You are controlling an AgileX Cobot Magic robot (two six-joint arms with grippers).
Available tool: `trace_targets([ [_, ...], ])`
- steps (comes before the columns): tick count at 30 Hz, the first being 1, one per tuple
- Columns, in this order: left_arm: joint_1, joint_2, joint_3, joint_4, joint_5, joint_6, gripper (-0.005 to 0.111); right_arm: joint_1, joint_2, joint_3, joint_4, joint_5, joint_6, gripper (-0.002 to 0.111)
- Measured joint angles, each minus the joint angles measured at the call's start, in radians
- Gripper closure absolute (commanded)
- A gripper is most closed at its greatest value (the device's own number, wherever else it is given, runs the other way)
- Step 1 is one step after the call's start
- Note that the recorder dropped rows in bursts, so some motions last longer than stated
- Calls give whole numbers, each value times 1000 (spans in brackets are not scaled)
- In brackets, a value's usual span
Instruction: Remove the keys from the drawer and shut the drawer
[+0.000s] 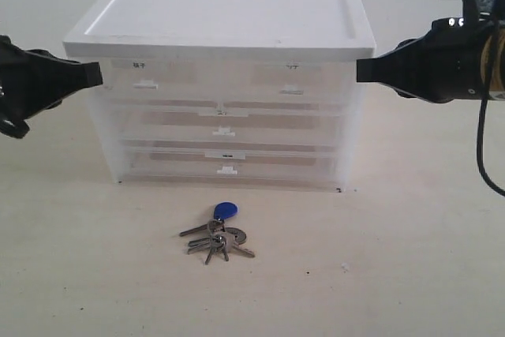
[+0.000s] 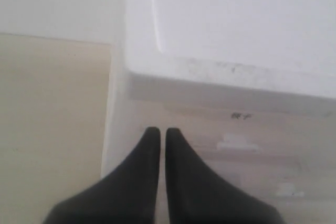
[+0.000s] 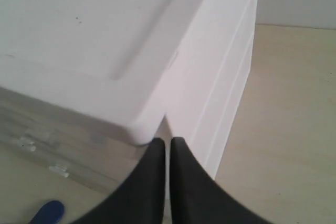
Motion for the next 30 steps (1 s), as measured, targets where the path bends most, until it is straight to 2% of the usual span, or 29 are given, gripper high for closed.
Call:
trace_targets([
  [5,120,-16,2,0,-51,-4,102,4,-4,0,2,136,15,109],
  [7,162,13,-8,13,-61,-58,102,4,-6,-4,8,158,19,109],
  [10,167,95,-60,96,-61,-135,102,4,-4,-48,12,131,21,109],
  [12,169,149,-94,203,-61,-207,102,4,22,-83,12,124,21,109],
  [15,169,221,-127,441,-99,-422,102,4,90,-118,14,95,11,109],
  [16,169,248,-129,562,-131,-529,102,4,129,-127,14,74,11,109],
  [21,191,288,-131,783,-182,-773,102,-4,179,-132,16,57,1,109],
  [25,192,255,-67,820,-204,-855,102,-16,179,-132,5,17,9,109],
  [29,194,212,61,819,-296,-883,102,-22,179,-134,-96,-22,119,109],
  [30,180,204,97,854,-358,-889,102,-24,179,-134,-140,-77,148,109],
])
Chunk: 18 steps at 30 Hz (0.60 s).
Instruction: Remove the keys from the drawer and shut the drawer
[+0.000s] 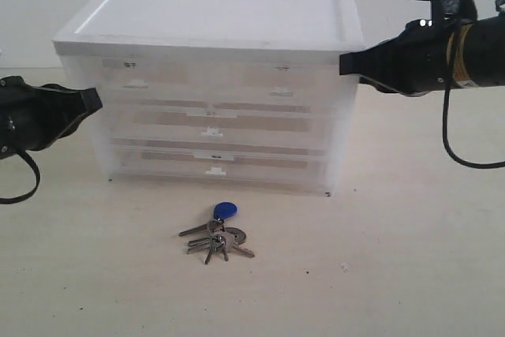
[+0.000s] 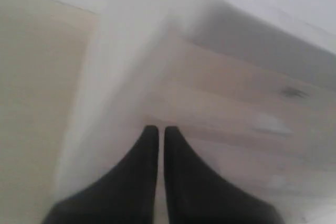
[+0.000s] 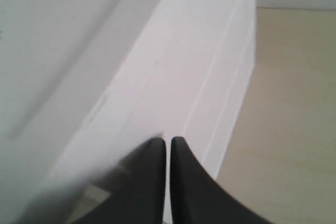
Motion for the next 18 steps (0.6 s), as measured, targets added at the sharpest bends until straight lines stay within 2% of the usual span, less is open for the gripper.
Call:
trace_targets([
  [2,-10,-23,24,27,-58,0,102,18,-7,-2,-60,-100,38,109],
  [4,-10,-44,36,27,-61,0,102,27,-23,-2,-91,-128,60,109],
  [9,-10,-134,77,-9,-61,21,102,27,-131,26,-115,-28,102,109],
  [14,-10,-277,111,-253,-47,198,102,27,-310,102,-121,166,115,109],
  [18,-10,-306,57,-432,19,341,102,27,-410,135,-99,221,117,109],
])
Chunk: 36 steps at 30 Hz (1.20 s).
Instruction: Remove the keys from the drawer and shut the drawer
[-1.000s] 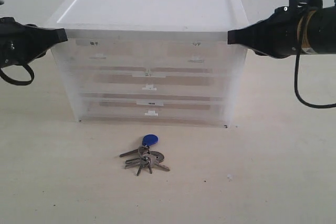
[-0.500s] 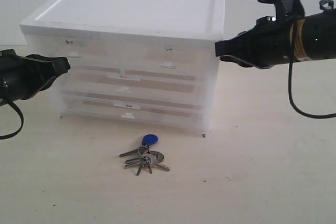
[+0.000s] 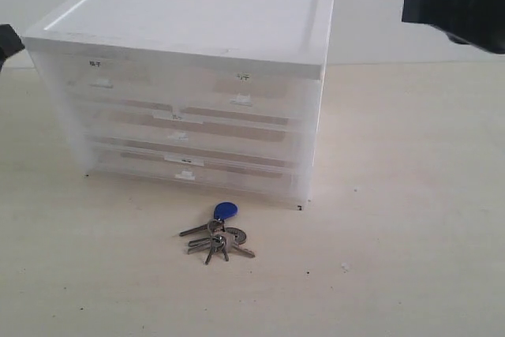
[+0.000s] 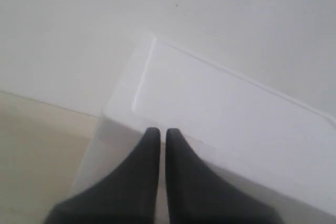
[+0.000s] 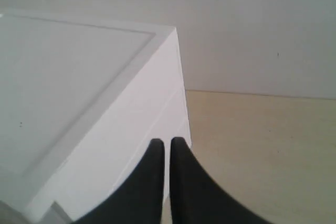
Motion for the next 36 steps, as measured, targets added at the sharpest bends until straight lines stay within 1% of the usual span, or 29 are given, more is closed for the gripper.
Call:
trace_targets([
  [2,15,24,-86,-18,118,31,102,0,-15,1,4,1,1,109],
  [6,63,119,-347,16,446,94,102,0,-1,2,6,1,2,109],
  [7,77,146,-400,19,500,108,102,0,8,2,6,1,2,109],
  [9,104,200,-469,24,556,144,102,0,41,4,6,1,2,109],
  [11,136,257,-516,26,584,170,102,0,84,4,6,1,2,109],
  [14,166,338,-549,24,600,190,102,0,153,-1,6,-1,2,109],
  [18,174,418,-563,24,615,206,102,0,224,-26,10,-35,-2,109],
  [22,172,431,-565,22,637,213,102,0,242,-28,10,-70,-7,109],
  [24,157,431,-568,22,646,235,102,0,242,-30,10,-91,-9,109],
  [29,72,425,-570,17,667,286,102,0,242,-30,10,-155,-13,109],
  [33,10,413,-570,-18,690,314,102,0,242,-30,7,-178,-14,109],
  [36,-10,380,-551,-66,711,329,102,0,242,-30,5,-165,-14,109],
])
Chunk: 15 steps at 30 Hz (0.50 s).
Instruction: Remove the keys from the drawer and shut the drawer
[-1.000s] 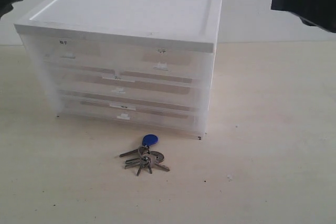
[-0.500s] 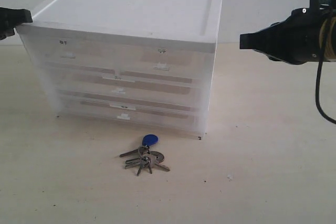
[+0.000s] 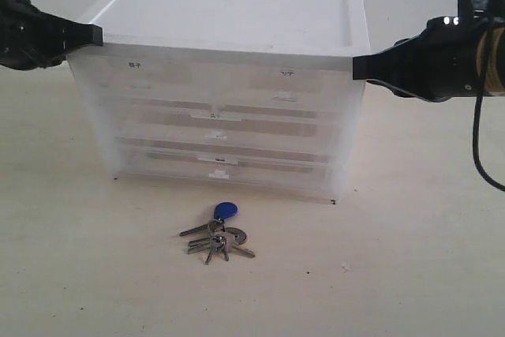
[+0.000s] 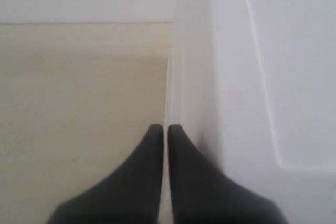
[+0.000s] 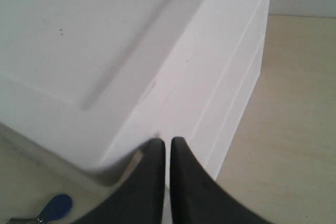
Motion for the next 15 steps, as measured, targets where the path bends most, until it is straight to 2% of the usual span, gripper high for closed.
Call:
trace_targets([
  [7,-15,-125,123,-73,22,32,102,0,0,0,0,-6,0,109],
  [15,-106,-277,216,-87,29,53,102,-2,0,0,-15,-49,7,109],
])
